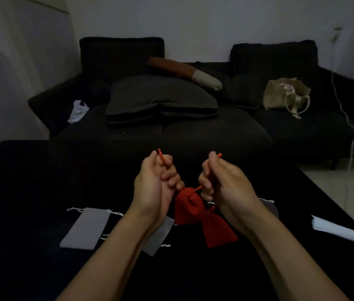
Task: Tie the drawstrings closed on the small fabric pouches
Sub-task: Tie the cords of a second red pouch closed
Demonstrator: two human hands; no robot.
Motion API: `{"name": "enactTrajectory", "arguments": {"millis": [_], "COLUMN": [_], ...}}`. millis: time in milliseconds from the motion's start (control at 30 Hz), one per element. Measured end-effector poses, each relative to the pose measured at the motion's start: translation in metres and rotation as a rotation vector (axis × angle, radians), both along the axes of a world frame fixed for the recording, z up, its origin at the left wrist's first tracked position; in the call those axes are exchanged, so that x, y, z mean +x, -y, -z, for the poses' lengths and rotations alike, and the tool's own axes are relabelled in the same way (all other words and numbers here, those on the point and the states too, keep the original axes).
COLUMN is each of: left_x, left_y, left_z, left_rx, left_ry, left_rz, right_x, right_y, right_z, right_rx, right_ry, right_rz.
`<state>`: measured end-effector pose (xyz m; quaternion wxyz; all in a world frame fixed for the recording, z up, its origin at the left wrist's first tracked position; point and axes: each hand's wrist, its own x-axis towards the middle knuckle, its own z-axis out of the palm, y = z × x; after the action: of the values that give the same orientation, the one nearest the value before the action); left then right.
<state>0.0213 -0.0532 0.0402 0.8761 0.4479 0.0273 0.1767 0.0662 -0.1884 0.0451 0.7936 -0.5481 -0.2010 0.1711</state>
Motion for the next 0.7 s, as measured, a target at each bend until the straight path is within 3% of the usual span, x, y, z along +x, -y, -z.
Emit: {"name": "enactTrajectory", "arguments": {"millis": [200, 333, 433, 600, 700], "left_x": [0.002, -0.004, -0.007, -0.005, -0.008], "left_y": [0.009, 0.003, 0.004, 0.005, 0.010], "left_z": [0.003, 0.005, 0.003, 0.006, 0.005], "left_rx": [0.213, 0.430, 0.419, 0.488, 0.568], "left_ry": [-0.057, -0.007, -0.021, -0.014, -0.009], "left_rz": [-0.004, -0.071, -0.096, -0.153, -0.091], "right_x": [0.004, 0.009, 0.008, 0.002, 0.000], "right_y": [0.005, 0.013, 0.017, 0.018, 0.021], "right_z": [0.001, 0.007, 0.006, -0.007, -0.016], "right_rx": [0.033, -0.042, -0.136, -0.127, -0.210], "right_ry": [0.035, 0.182, 0.332, 0.602, 0.708], "right_rz": [-0.042, -0.060, -0.029, 0.225, 0.163]}}
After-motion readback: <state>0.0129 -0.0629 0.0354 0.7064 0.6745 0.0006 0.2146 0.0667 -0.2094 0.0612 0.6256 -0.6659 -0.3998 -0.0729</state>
